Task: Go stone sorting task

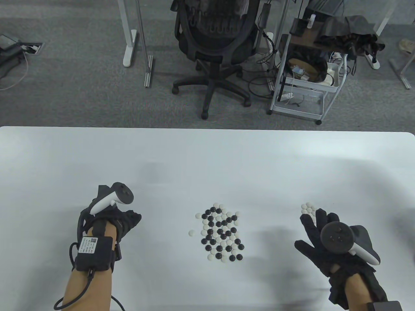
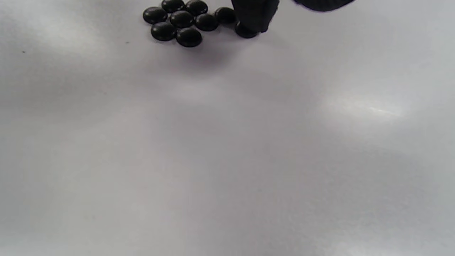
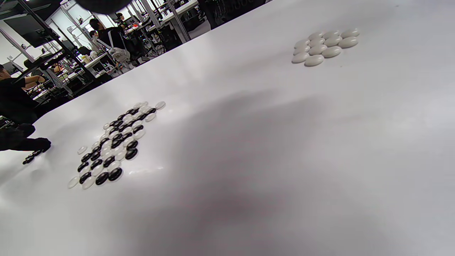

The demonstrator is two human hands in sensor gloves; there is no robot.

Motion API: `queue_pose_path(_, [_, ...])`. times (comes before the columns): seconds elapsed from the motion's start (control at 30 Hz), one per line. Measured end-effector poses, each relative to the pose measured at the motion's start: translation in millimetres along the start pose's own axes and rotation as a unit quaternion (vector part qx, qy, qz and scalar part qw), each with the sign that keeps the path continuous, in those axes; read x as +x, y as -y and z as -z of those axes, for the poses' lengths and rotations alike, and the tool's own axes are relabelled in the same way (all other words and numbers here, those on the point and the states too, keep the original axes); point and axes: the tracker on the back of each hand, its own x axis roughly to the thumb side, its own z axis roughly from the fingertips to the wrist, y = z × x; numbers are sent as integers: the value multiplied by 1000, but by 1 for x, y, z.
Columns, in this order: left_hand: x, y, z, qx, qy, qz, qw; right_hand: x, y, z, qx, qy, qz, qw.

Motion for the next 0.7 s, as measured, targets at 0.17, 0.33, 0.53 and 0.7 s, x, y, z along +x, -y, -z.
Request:
queue_pose_path(0.17, [-4, -1, -3, 3, -11, 0, 1000, 0, 0, 0, 1, -1, 1, 1000])
queue_pose_path(0.33, [7, -7, -14, 22, 6, 12, 1000, 0, 1, 0, -1, 2, 2, 1000])
queue_pose_path(0.53, [61, -2, -40, 17, 71, 101, 992, 0, 1, 0, -1, 0, 2, 1000])
queue_pose_path(0.7, [121, 23, -58, 13, 154, 201, 967, 0, 1, 0, -1, -1, 2, 1000])
